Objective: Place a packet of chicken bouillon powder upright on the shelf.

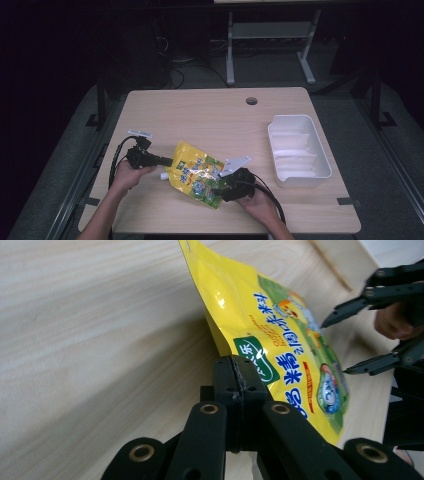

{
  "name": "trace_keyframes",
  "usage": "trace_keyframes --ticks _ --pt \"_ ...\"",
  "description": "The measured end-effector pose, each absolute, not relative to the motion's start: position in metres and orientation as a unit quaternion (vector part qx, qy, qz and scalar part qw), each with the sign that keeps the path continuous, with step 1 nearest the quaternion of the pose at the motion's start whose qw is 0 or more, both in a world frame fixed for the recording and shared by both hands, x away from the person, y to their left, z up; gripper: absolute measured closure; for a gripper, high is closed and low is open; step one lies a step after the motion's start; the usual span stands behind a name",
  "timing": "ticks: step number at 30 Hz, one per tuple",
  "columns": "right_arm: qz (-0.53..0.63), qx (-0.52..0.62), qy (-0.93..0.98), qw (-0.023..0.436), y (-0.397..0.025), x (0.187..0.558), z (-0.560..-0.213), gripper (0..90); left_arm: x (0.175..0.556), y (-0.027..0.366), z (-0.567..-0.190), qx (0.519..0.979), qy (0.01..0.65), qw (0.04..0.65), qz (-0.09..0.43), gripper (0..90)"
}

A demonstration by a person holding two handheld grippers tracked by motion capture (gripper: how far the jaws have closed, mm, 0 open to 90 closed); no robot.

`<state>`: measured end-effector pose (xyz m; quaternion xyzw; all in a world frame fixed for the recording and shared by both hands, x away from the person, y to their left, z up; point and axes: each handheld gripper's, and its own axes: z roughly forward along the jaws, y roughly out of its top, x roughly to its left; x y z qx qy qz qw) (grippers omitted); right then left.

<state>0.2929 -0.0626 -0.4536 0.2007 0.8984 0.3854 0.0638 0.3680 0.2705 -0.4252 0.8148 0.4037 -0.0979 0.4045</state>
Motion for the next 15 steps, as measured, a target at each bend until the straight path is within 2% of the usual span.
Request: trace_keyframes --ticks 5,9,15 --pt "0.394 0.205 0.894 0.057 -0.064 0.294 -0.451 34.9 0.366 0.270 -0.412 0.817 0.390 0.414 -0.093 90.0" --pt "0.423 0.222 0.878 0.013 -0.067 0.297 -0.443 33.2 0.364 0.269 -0.394 0.826 0.373 0.415 -0.082 90.0" --pt "0.425 0.226 0.877 0.013 -0.069 0.304 -0.433 29.5 0.363 0.269 -0.383 0.831 0.362 0.414 -0.081 90.0"
